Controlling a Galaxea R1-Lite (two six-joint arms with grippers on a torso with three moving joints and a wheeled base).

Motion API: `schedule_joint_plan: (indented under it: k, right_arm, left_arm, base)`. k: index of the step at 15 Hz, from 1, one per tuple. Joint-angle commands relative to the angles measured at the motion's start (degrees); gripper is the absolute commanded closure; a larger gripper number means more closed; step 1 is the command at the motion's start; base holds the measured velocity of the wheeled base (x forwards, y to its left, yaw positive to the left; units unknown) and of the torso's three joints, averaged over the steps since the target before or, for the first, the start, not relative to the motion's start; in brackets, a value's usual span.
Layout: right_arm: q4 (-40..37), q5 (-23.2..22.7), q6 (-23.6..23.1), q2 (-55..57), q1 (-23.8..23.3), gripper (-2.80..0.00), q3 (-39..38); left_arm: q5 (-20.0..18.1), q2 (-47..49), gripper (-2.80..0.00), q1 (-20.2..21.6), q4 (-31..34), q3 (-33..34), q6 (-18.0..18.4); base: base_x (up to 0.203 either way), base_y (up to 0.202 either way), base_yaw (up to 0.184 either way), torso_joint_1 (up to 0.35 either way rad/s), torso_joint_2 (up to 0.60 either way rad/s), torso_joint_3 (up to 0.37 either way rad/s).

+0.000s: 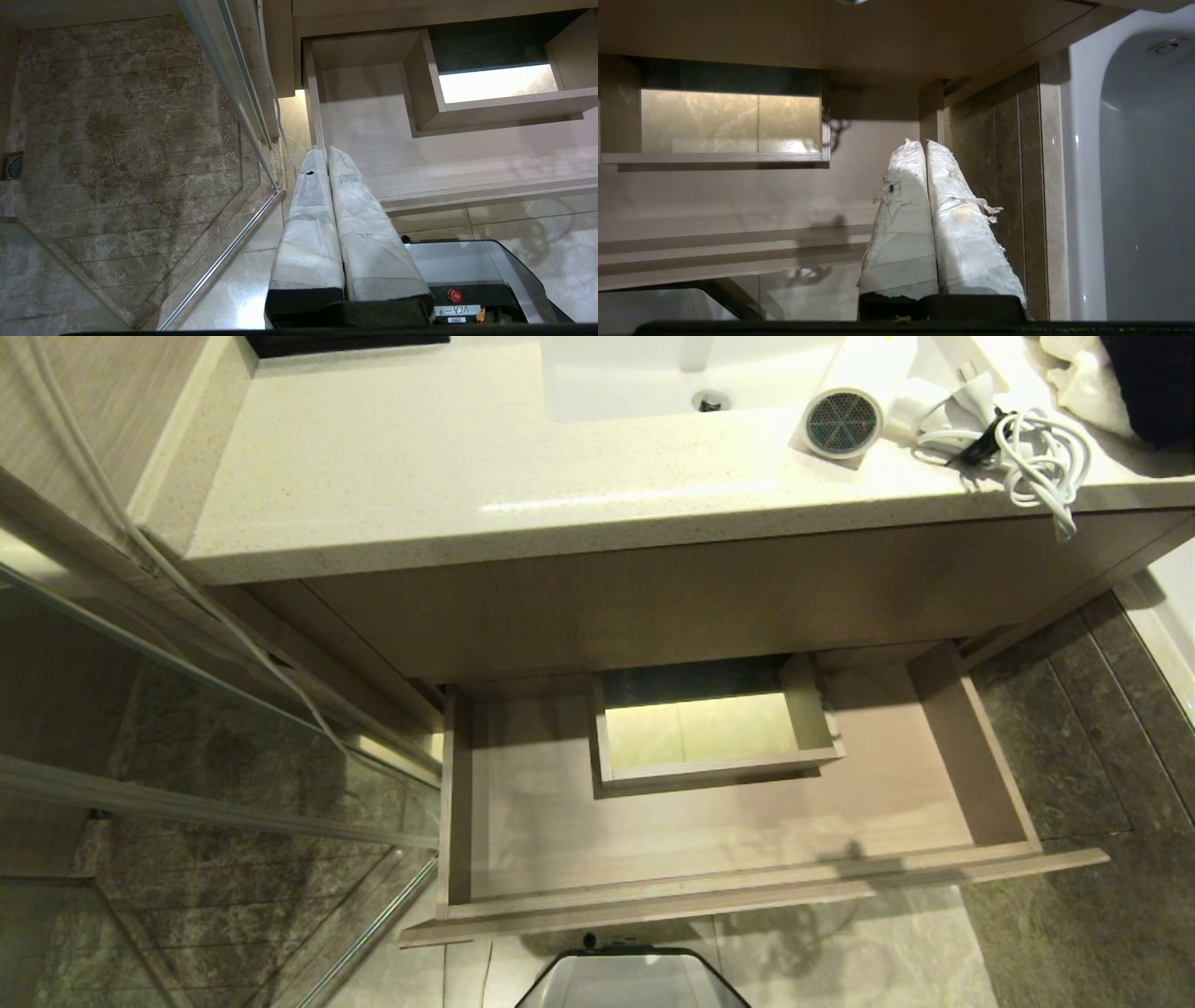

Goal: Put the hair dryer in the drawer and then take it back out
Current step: Close the drawer

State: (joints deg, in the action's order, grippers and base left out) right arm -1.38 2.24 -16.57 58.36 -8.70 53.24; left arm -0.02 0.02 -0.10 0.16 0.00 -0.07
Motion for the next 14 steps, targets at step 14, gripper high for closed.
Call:
schedule_joint_plan:
  k: [14]
  right_arm:
    - [-0.03,0.14,-0.28,-8.49,0.00,0.00,-13.12]
  left_arm:
    - [0.02,-0.02,0.00,0.01,0.02,0.09,-0.01]
  base:
    - [0.000,0.000,0.000,0.000,0.00,0.000]
